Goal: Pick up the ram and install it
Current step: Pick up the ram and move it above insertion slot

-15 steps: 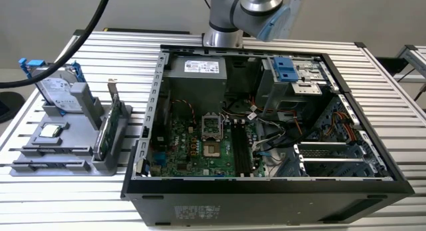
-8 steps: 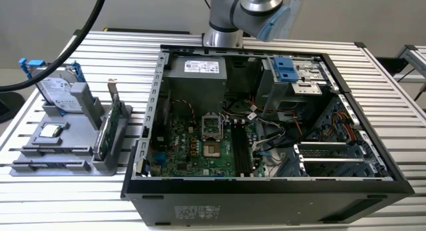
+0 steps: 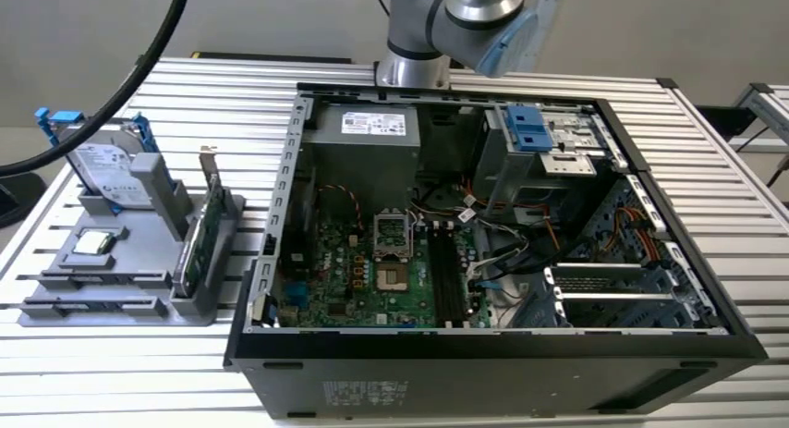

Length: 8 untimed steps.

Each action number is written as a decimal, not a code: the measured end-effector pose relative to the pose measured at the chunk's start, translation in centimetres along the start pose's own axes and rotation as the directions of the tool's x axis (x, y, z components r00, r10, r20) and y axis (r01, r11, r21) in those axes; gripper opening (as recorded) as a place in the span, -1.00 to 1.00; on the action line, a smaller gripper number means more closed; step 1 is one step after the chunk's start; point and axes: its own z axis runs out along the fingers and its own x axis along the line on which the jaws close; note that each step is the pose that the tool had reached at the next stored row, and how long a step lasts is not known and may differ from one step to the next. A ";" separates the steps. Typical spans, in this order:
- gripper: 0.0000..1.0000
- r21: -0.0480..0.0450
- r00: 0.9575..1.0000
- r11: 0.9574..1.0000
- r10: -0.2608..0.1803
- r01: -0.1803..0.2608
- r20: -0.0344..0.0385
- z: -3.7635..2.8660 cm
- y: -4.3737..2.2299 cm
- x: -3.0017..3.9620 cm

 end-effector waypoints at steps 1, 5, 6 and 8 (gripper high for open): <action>-1.00 0.000 1.000 1.000 0.006 -0.006 0.000 0.00 0.00 0.00; -1.00 0.001 1.000 1.000 0.031 -0.031 0.001 0.00 0.00 0.00; -1.00 0.001 0.999 0.999 0.037 -0.037 0.002 0.00 0.00 0.00; -1.00 0.001 0.999 0.999 0.048 -0.048 0.002 0.00 0.00 0.00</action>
